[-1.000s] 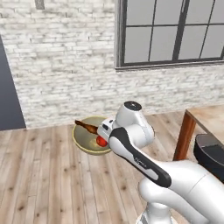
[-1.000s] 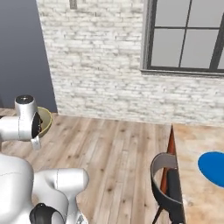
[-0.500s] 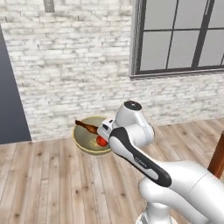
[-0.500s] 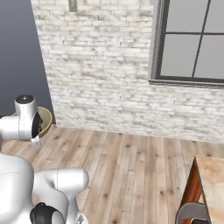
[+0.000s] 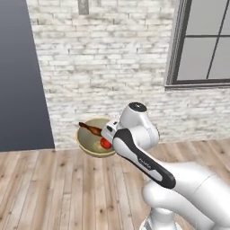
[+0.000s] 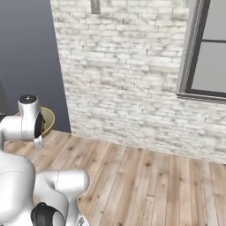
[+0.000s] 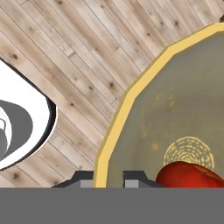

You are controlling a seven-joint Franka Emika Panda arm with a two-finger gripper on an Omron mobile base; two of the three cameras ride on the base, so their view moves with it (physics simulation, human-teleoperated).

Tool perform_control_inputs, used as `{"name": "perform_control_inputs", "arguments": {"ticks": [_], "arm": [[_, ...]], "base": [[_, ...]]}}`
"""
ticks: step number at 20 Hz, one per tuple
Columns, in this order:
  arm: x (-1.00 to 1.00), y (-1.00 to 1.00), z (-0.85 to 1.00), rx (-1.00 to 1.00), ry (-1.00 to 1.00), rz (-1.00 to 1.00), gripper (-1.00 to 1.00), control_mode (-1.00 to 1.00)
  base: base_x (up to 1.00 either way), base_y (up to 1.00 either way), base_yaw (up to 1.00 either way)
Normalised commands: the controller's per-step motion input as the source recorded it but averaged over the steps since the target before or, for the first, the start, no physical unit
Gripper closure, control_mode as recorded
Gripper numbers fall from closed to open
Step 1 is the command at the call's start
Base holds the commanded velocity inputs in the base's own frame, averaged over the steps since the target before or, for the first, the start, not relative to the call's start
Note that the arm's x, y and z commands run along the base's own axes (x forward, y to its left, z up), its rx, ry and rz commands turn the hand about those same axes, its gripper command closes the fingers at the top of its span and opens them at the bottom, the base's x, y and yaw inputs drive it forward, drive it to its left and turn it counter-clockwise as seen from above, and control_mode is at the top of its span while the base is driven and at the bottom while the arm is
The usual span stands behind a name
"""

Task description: Pick the chicken drumstick and tomato from their plates and place them in the bowl. Then put the bowl in the fridge.

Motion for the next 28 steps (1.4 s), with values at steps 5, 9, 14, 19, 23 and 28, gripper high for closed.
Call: {"name": "perform_control_inputs", "arguments": {"ticks": [5,9,14,19,23,28], "arm": [[0.00,0.00,0.00,0.00,0.00,0.00,1.00,1.00],[0.00,0.00,0.00,0.00,0.00,0.00,1.00,1.00],[0.00,0.00,0.00,0.00,0.00,0.00,1.00,1.00],[0.00,0.00,0.00,0.00,0.00,0.00,1.00,1.00],[0.00,0.00,0.00,0.00,0.00,0.00,1.00,1.00],[0.00,0.00,0.00,0.00,0.00,0.00,1.00,1.00]], "base": [[0.61,0.45,0.32],[0.73,0.52,0.18],[0.75,0.56,0.13],[0.78,0.59,0.08],[0.68,0.54,0.21],[0.67,0.53,0.21]]}}
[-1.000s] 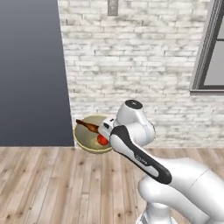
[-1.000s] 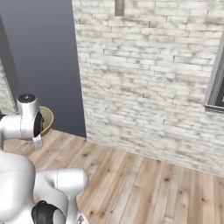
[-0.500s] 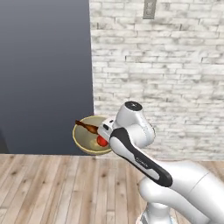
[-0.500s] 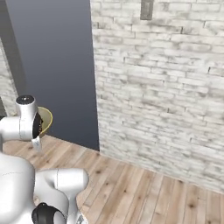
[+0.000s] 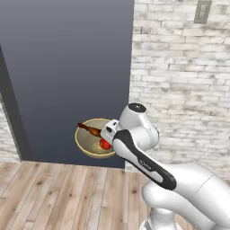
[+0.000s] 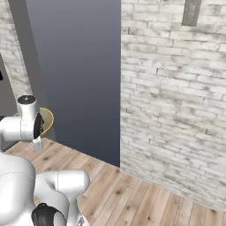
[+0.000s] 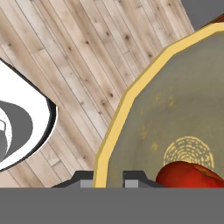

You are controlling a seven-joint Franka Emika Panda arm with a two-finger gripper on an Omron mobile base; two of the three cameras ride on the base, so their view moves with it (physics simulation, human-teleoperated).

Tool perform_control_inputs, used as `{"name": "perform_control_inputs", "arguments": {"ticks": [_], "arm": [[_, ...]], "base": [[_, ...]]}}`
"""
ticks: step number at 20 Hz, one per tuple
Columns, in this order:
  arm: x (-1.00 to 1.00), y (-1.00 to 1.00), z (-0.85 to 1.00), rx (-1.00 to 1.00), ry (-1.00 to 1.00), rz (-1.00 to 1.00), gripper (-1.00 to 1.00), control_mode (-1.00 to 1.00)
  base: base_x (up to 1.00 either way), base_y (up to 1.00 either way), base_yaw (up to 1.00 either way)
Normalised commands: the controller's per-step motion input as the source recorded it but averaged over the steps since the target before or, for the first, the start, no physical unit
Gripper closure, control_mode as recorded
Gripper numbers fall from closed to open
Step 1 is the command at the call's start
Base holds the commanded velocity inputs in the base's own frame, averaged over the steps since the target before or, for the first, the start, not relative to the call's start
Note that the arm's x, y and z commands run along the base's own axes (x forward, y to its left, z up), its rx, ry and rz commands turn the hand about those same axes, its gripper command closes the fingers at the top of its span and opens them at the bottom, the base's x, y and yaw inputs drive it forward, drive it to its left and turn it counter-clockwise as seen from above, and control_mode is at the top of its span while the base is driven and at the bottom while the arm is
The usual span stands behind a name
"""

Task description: Pick the chicken drumstick and tomato from their plates and place them in the bowl. Then put the bowl in the fridge.

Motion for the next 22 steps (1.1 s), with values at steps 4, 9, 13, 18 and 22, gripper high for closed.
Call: {"name": "perform_control_inputs", "arguments": {"ticks": [4,9,13,18,22], "arm": [[0.00,0.00,0.00,0.00,0.00,0.00,1.00,1.00],[0.00,0.00,0.00,0.00,0.00,0.00,1.00,1.00],[0.00,0.00,0.00,0.00,0.00,0.00,1.00,1.00],[0.00,0.00,0.00,0.00,0.00,0.00,1.00,1.00],[0.00,0.00,0.00,0.00,0.00,0.00,1.00,1.00]], "base": [[0.62,0.48,0.29],[0.65,0.36,0.36],[0.72,0.19,0.41],[0.84,0.02,0.37],[0.88,0.00,0.29]]}}
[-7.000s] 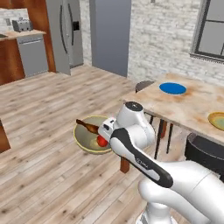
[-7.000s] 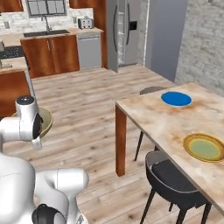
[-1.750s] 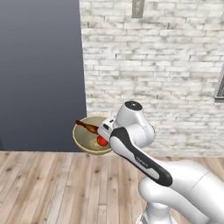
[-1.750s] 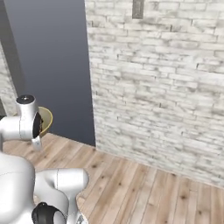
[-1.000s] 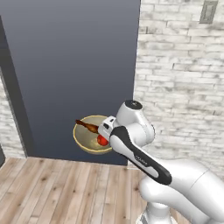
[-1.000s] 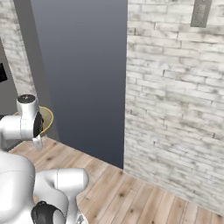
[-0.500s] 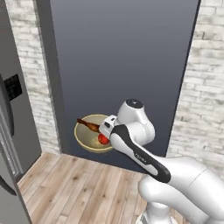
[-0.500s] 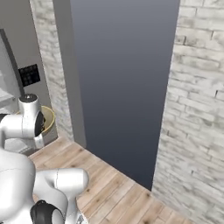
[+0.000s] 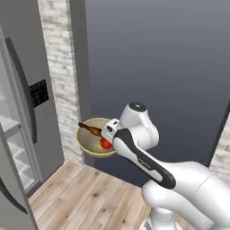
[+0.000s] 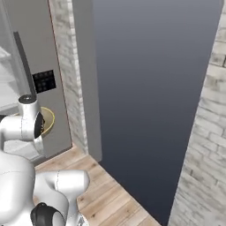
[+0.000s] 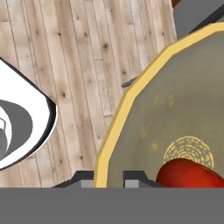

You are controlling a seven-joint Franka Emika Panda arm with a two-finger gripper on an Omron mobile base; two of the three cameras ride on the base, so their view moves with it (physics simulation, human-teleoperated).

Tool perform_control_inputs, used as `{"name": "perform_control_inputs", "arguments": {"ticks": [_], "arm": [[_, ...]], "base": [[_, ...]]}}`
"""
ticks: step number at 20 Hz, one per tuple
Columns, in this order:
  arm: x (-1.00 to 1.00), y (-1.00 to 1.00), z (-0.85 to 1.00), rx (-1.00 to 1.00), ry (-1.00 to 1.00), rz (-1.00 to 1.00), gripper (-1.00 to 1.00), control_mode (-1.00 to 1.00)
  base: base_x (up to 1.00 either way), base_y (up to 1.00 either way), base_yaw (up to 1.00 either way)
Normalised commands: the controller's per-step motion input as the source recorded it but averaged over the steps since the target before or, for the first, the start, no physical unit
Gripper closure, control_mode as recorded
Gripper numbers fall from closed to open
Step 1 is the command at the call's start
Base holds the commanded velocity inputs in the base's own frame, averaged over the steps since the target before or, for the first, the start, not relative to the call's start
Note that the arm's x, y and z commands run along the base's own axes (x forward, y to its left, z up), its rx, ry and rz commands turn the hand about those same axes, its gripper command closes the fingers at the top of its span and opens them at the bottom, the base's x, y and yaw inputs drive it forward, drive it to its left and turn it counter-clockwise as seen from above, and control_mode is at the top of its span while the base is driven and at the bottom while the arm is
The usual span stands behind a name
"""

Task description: Pick the chicken drumstick and tomato from their plates and place them in the bowl. Then put the bowl in the fridge.

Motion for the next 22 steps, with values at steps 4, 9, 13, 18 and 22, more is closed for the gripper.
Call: {"name": "perform_control_inputs", "arguments": {"ticks": [4,9,13,18,22], "arm": [[0.00,0.00,0.00,0.00,0.00,0.00,1.00,1.00],[0.00,0.00,0.00,0.00,0.00,0.00,1.00,1.00],[0.00,0.00,0.00,0.00,0.00,0.00,1.00,1.00],[0.00,0.00,0.00,0.00,0.00,0.00,1.00,1.00],[0.00,0.00,0.00,0.00,0.00,0.00,1.00,1.00]], "base": [[0.83,0.00,0.37],[0.63,0.00,0.60],[0.79,0.00,0.42],[0.81,-0.09,0.23],[0.71,-0.05,0.09]]}}
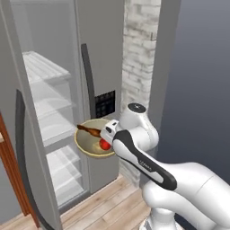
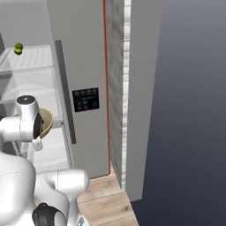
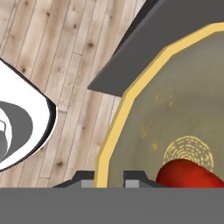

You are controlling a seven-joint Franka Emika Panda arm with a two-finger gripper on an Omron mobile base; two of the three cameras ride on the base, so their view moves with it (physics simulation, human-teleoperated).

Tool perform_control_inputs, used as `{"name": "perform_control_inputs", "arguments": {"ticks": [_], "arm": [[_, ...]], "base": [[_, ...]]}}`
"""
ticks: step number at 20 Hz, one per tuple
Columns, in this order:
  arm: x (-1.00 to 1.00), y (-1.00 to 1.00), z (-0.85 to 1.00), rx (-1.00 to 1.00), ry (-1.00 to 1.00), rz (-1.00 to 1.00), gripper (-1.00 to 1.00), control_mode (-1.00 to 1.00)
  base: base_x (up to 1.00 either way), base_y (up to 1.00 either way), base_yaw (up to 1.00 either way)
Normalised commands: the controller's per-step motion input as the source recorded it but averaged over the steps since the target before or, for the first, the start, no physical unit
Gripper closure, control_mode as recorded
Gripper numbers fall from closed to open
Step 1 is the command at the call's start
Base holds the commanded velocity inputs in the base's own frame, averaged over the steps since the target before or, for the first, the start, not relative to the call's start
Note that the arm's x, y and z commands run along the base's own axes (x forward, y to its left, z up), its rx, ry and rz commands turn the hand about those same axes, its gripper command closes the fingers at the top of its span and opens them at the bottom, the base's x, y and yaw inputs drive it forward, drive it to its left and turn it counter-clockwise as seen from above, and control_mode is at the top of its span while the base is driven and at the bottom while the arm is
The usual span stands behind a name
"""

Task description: Pick the chicken drumstick and tomato from their plates and place them in the bowl. Then put the bowl in the fridge.

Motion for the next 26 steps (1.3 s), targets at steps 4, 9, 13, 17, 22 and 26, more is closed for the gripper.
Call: {"name": "perform_control_inputs", "arguments": {"ticks": [4,9,13,17,22,26], "arm": [[0.00,0.00,0.00,0.00,0.00,0.00,1.00,1.00],[0.00,0.00,0.00,0.00,0.00,0.00,1.00,1.00],[0.00,0.00,0.00,0.00,0.00,0.00,1.00,1.00],[0.00,0.00,0.00,0.00,0.00,0.00,1.00,1.00],[0.00,0.00,0.00,0.00,0.00,0.00,1.00,1.00],[0.00,0.00,0.00,0.00,0.00,0.00,1.00,1.00]], "base": [[0.45,0.19,0.01],[0.46,0.15,0.03],[0.47,0.14,0.10],[0.28,0.01,0.19],[0.18,0.04,0.34],[0.47,0.00,0.29]]}}
